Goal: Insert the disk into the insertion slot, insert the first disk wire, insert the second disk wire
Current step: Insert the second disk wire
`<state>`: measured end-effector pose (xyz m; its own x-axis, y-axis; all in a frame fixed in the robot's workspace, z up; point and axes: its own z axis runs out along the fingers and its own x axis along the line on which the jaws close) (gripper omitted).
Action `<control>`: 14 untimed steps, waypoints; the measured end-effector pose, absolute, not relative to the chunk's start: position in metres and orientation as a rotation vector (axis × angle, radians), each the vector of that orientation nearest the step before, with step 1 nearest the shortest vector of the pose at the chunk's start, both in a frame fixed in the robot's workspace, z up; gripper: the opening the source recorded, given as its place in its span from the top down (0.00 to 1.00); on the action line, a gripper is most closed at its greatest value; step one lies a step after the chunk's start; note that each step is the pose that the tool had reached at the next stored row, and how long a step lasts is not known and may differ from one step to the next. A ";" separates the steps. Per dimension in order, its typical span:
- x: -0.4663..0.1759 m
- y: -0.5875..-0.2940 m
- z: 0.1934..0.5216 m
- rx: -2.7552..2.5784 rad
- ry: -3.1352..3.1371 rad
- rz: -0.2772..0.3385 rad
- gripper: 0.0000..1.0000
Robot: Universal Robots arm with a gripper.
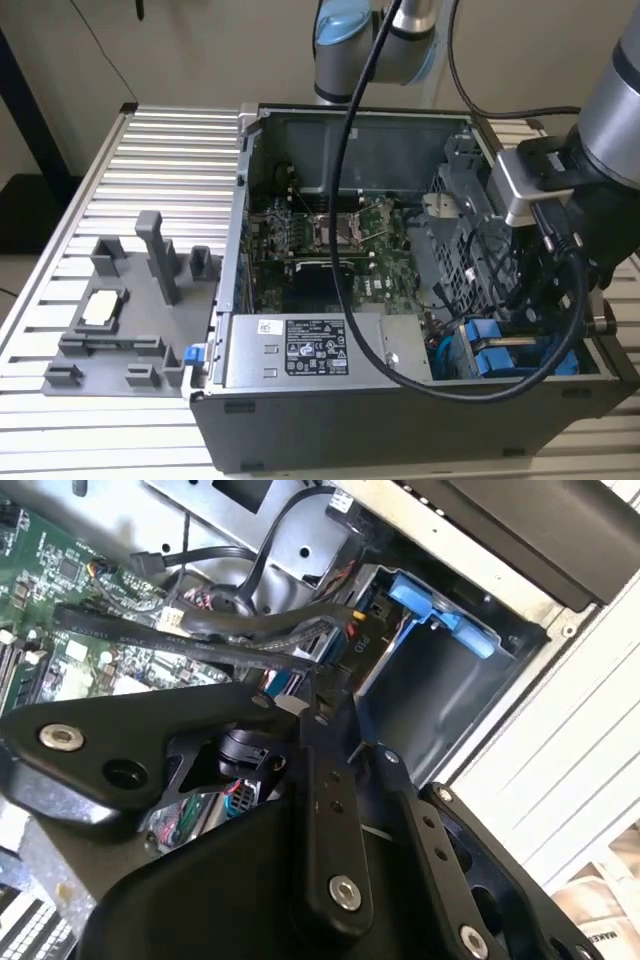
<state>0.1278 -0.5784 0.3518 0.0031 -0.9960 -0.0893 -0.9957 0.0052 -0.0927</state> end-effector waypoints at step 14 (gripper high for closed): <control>0.128 -0.578 0.391 -2.129 2.131 -0.004 0.76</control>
<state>0.1279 -0.5784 0.3909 0.0033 -0.9960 -0.0891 -0.9957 0.0050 -0.0926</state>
